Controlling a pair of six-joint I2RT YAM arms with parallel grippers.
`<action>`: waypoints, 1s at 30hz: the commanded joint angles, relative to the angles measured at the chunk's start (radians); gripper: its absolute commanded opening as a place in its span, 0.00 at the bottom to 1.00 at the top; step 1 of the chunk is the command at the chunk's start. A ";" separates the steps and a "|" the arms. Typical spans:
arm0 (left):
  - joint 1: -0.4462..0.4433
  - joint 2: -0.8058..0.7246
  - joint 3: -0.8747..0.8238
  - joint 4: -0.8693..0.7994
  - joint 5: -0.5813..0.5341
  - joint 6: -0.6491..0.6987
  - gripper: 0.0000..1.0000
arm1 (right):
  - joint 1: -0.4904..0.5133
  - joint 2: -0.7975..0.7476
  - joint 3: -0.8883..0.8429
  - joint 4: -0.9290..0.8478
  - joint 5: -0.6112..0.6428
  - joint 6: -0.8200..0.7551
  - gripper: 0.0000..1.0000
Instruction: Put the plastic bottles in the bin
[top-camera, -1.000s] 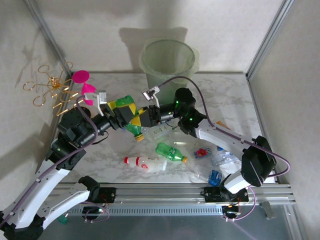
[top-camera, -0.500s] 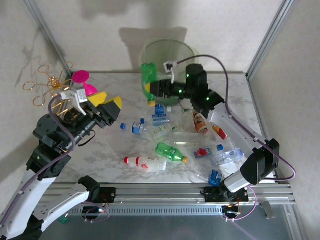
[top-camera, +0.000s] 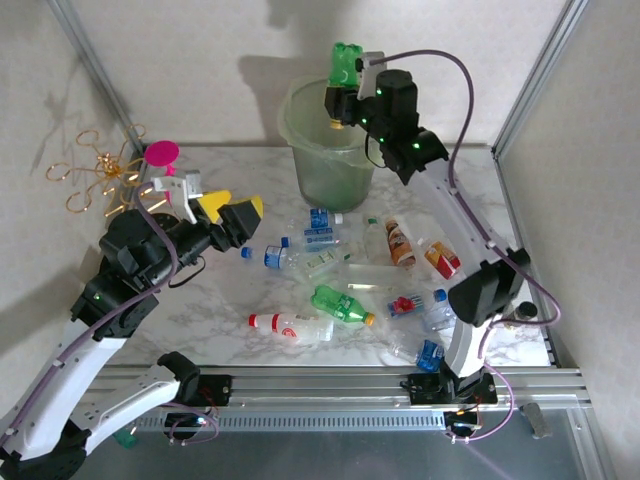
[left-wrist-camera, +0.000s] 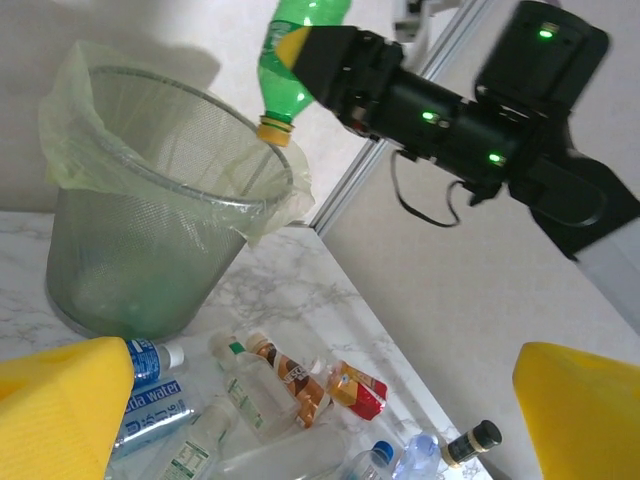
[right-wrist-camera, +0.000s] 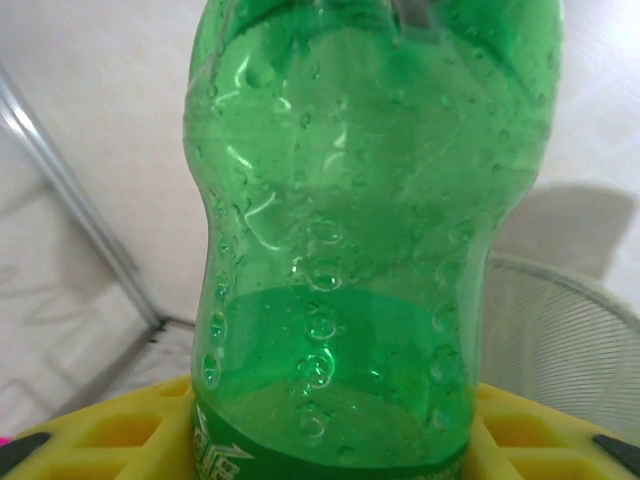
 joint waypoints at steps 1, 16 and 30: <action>-0.008 -0.013 -0.013 0.026 0.028 0.016 0.97 | -0.004 0.084 0.105 -0.060 0.114 -0.067 0.43; -0.007 -0.024 -0.060 0.042 0.003 0.012 0.97 | -0.020 0.363 0.282 -0.165 0.107 -0.067 0.46; -0.007 -0.034 -0.084 0.053 -0.061 0.006 0.98 | -0.044 0.481 0.325 -0.209 0.129 -0.059 0.68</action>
